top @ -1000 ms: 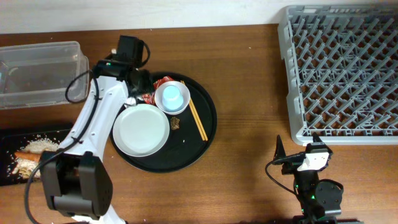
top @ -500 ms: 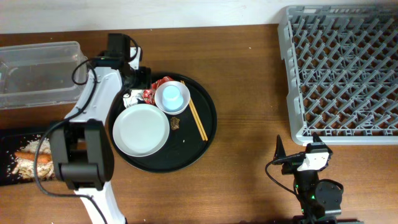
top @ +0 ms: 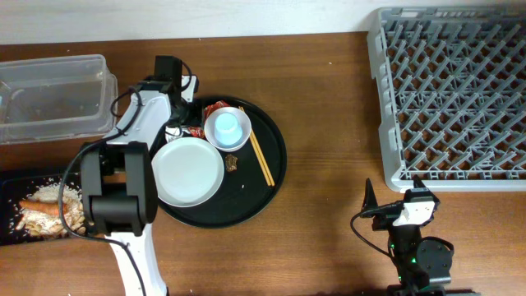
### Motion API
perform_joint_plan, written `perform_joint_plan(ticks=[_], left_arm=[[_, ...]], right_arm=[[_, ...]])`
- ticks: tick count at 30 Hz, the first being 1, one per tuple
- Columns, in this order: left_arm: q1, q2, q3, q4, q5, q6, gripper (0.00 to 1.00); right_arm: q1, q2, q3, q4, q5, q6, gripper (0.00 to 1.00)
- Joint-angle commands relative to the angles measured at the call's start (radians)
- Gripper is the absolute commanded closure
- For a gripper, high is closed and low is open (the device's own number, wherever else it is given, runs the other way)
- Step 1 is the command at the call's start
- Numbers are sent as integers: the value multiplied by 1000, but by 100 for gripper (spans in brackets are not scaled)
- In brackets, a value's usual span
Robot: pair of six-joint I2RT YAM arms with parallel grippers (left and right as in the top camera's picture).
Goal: Sort waste into correct bins and load items into the dishwasher rack
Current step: 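Lower the left gripper and grasp the red snack wrapper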
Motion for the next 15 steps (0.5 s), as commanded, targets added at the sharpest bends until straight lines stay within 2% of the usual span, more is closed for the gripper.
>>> perform_joint_plan(ticks=[1,4,8,13,15], left_arm=[[-16,6,17,-2,21,8,52],[-26,-17,19,-8,17,8,54],[-26,-31,19,-27,10,8,70],[-29,-48,19,-48,10,8,79],[-28,-70,19,-51,6,8,80]], right_arm=[[6,-7,-7,-4,9,-6,2],[6,-7,-7,-4,9,-6,2],[6,-7,-7,-4,9,-6,2],[6,-7,-7,-4,9,-6,2],[6,-7,-7,-4,9,-6,2]])
